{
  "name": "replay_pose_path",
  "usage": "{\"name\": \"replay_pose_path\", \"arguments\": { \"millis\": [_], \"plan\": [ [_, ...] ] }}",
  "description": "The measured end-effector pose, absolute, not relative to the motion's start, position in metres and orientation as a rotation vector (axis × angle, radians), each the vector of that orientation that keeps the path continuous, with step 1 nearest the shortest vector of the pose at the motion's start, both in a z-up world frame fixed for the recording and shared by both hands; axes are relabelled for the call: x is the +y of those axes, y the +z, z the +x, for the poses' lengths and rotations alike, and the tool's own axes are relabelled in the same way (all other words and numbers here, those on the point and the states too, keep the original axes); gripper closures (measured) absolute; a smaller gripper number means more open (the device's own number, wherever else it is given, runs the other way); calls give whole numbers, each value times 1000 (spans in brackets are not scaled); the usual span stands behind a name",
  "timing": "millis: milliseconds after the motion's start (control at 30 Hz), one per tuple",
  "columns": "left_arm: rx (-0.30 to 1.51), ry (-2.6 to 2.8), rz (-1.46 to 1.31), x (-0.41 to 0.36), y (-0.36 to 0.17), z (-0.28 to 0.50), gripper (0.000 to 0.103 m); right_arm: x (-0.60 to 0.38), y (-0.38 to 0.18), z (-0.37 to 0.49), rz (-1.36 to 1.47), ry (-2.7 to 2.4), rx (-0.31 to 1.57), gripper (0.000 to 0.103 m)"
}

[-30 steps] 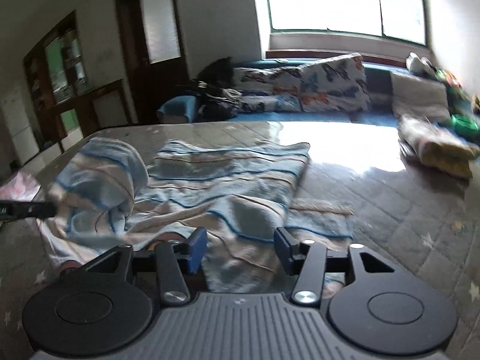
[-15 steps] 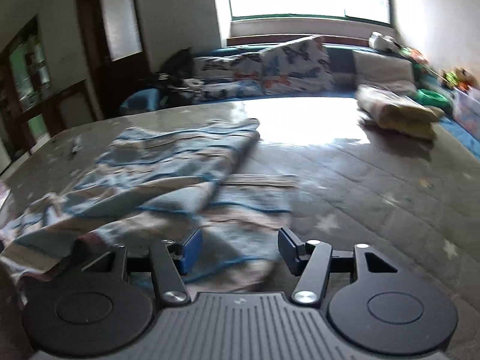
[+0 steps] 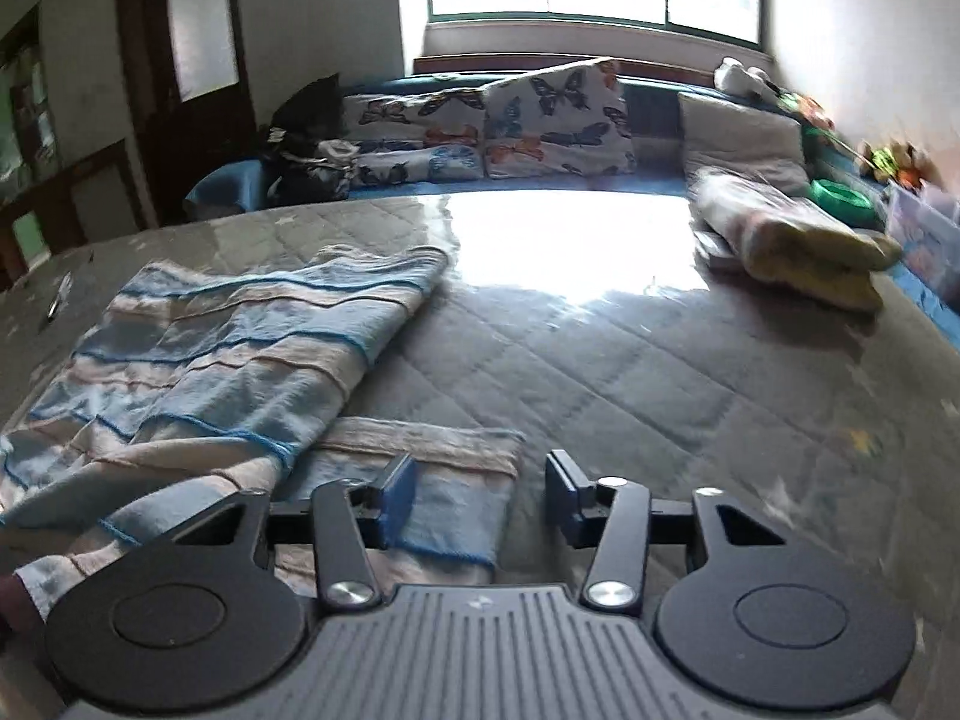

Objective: Fold towel

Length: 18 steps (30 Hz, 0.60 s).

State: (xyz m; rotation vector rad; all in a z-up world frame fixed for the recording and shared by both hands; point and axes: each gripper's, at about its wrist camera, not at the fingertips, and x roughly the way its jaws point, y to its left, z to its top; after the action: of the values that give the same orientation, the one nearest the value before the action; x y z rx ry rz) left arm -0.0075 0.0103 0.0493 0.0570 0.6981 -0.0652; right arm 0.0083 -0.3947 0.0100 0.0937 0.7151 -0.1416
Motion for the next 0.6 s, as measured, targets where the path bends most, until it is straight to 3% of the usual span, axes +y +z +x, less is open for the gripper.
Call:
{"name": "replay_pose_path", "arguments": {
  "millis": [67, 100, 133, 600],
  "plan": [
    [702, -73, 94, 5, 43, 1, 19, -392, 11, 8, 87, -123, 713, 75],
    [705, -73, 110, 3, 39, 5, 18, -392, 12, 8, 94, -113, 713, 88],
    [709, -74, 126, 1, 36, 9, 18, -392, 12, 7, 100, -103, 712, 93],
    [733, -104, 166, 2, 9, 21, 11, -389, 64, -85, 20, -207, 537, 97]
  ]
}}
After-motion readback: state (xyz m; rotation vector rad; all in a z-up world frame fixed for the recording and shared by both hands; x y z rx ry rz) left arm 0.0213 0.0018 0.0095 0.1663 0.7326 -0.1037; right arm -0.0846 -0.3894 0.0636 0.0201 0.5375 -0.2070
